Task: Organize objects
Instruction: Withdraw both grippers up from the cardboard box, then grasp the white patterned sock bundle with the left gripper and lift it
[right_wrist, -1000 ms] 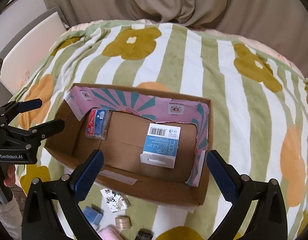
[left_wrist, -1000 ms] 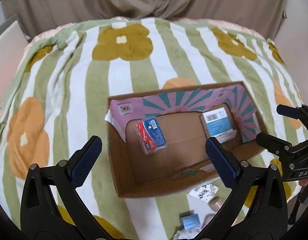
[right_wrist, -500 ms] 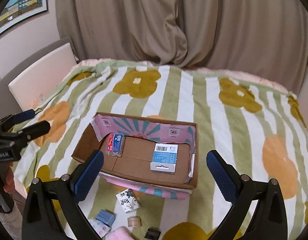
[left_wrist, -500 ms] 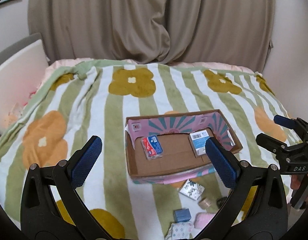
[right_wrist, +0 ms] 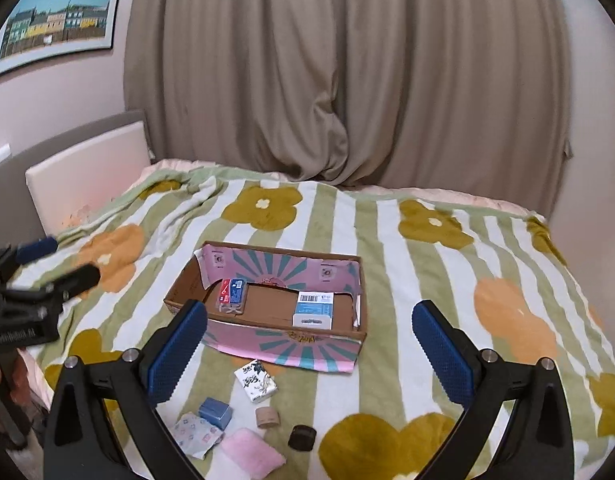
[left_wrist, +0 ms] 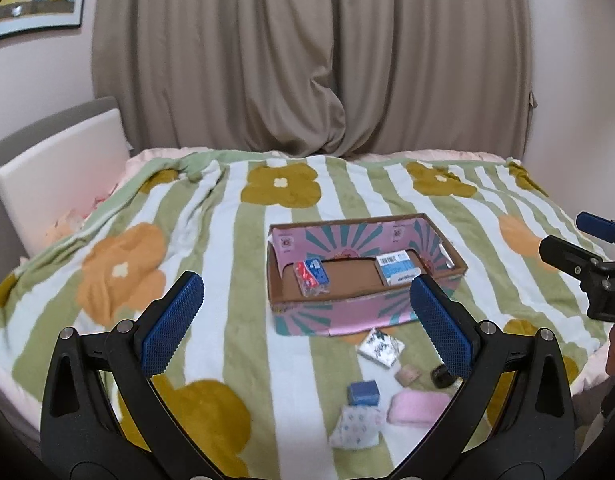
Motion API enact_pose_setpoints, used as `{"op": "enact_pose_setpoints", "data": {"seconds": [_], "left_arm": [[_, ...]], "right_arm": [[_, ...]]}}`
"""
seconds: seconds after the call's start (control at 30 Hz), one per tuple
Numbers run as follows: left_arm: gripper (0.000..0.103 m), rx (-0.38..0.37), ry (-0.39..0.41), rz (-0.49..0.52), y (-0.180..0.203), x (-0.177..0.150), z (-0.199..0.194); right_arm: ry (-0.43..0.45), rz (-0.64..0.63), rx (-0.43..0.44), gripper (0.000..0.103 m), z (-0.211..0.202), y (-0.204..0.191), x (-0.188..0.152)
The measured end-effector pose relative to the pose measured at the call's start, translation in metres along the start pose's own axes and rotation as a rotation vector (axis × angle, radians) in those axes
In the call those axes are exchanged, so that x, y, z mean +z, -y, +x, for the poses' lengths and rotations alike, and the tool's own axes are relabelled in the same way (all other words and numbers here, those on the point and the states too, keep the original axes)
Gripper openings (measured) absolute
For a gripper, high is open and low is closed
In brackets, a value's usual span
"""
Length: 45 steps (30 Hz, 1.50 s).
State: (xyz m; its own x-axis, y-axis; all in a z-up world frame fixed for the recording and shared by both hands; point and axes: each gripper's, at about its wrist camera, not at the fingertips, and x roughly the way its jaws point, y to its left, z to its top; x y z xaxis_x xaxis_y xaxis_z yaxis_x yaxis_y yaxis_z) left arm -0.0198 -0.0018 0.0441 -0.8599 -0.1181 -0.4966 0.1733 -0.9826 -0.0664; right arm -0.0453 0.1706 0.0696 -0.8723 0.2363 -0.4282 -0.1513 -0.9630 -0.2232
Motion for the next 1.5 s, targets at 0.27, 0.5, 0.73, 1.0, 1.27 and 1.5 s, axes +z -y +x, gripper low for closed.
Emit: {"op": "enact_pose_setpoints", "data": {"seconds": [0.27,0.5,0.73,1.0,1.27,1.5], "left_arm": [[0.103,-0.031,-0.042,-0.024,0.004,-0.024,0.002],[0.103,-0.037,-0.122,-0.013,0.009,-0.040,0.029],[0.103,-0.133,-0.282,-0.040,0.015,-0.083,0.070],[0.103,-0.168,-0.450,-0.019,0.027,-0.142,0.110],[0.099,-0.148,-0.548,0.028,0.040,-0.183,0.141],[0.092,-0.140,-0.604,0.046,0.045,-0.199,0.159]], "right_arm": [[-0.017,0.025,-0.004,0.102,-0.013,0.003,-0.022],[-0.023,0.023,0.000,0.102,-0.010,0.004,-0.023],[-0.042,0.016,0.016,0.102,-0.003,0.002,-0.028],[-0.072,0.015,0.019,0.102,0.002,0.004,-0.036],[-0.097,-0.002,0.005,0.102,0.002,0.010,-0.044],[-0.115,0.010,-0.008,0.102,0.003,0.018,-0.049]]}}
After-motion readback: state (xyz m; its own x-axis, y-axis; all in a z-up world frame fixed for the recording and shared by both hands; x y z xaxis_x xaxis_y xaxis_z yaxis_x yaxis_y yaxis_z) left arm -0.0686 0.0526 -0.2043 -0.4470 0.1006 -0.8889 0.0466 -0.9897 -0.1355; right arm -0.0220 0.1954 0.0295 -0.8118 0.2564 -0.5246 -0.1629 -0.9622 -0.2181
